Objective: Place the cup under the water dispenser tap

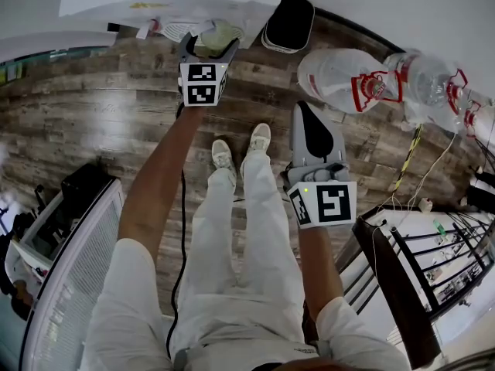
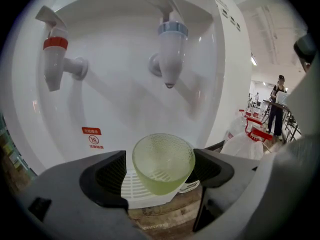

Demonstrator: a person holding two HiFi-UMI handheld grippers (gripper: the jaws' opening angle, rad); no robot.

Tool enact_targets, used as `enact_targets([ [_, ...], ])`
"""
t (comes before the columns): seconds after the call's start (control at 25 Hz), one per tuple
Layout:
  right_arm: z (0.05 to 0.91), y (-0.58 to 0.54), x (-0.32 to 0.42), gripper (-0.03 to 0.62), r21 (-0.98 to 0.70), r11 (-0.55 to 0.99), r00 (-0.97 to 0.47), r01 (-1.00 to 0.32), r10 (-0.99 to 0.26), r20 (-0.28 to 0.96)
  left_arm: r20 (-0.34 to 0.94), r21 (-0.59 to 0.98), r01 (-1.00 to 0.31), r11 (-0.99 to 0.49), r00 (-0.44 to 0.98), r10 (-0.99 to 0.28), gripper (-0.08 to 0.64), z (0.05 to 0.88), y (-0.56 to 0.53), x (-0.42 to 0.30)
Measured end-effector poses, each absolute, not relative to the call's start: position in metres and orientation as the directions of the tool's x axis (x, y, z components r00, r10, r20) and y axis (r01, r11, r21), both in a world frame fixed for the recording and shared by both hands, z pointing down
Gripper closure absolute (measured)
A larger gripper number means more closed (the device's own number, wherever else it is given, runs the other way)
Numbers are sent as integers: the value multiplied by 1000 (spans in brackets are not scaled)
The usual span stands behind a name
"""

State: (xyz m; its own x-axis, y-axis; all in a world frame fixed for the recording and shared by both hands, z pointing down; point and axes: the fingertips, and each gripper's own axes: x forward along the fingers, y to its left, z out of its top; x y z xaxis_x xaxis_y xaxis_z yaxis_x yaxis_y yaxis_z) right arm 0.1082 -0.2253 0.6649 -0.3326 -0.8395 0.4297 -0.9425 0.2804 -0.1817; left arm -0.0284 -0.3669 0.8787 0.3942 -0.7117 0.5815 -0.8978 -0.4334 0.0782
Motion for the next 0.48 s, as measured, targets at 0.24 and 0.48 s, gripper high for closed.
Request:
enact_targets([
  [0.24, 652, -223, 106, 594, -175, 287, -334, -942, -844, 420, 566, 84, -902, -424, 393, -725, 147, 854, -365, -29],
  [0.48, 618, -221, 95, 594, -160, 304, -343, -939, -855, 389, 543, 98, -905, -413, 396, -740, 147, 814, -352, -33],
])
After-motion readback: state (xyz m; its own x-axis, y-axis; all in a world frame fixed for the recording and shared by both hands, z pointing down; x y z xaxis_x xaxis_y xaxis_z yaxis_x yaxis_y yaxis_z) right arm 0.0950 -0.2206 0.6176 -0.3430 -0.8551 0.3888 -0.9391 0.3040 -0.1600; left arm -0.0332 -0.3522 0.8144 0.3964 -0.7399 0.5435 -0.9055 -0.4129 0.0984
